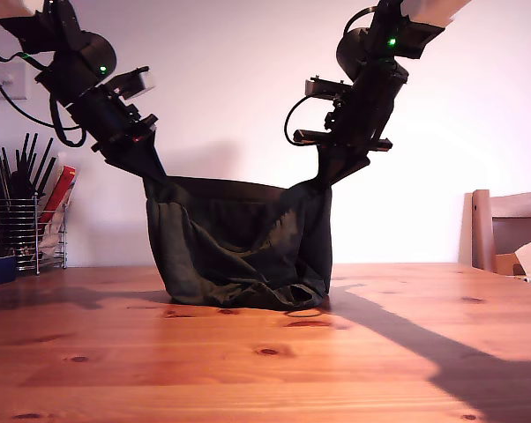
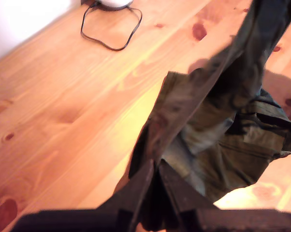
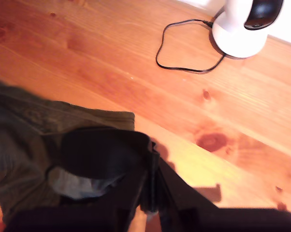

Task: Fold the underwear in front of you. After folding it, place it to the right side.

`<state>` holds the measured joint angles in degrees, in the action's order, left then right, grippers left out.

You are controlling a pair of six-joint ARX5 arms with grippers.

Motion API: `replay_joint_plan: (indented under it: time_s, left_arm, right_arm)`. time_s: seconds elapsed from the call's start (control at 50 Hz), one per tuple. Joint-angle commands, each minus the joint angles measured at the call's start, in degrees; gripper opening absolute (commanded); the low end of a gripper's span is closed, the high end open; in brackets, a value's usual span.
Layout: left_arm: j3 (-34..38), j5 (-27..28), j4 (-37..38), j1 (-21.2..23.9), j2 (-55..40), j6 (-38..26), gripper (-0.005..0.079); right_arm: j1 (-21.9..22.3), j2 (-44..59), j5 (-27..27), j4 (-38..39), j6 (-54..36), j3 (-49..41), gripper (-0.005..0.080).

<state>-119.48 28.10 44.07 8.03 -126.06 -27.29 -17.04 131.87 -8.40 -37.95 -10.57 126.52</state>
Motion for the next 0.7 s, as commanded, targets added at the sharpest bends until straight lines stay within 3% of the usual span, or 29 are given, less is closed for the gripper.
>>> replay_joint_plan:
  time_s: [0.0,0.18,0.48,0.68]
  left_arm:
    - [0.92,0.26,-0.46,-0.04,-0.59,-0.20,-0.0021]
    - [1.05,1.49,0.87,0.02,-0.57,0.02,-0.0021]
    - [1.09,2.43,9.01,0.35,0.90,-0.17,-0.0021]
    - [3.23,2.32,10.45,0.76,5.70,-0.04,-0.0021]
  right_arm:
    - [-0.50,-2.97,0.02,1.14,-0.09,-3.28,-0.0012]
    - [-0.44,-8.46,0.94,5.97,0.09,-12.37,-0.0012]
    - [0.04,-22.88,0.33,18.78,1.18,-37.88,-0.0012]
    - [0.28,-28.17,-1.51,25.75,4.22,-47.98,-0.0012]
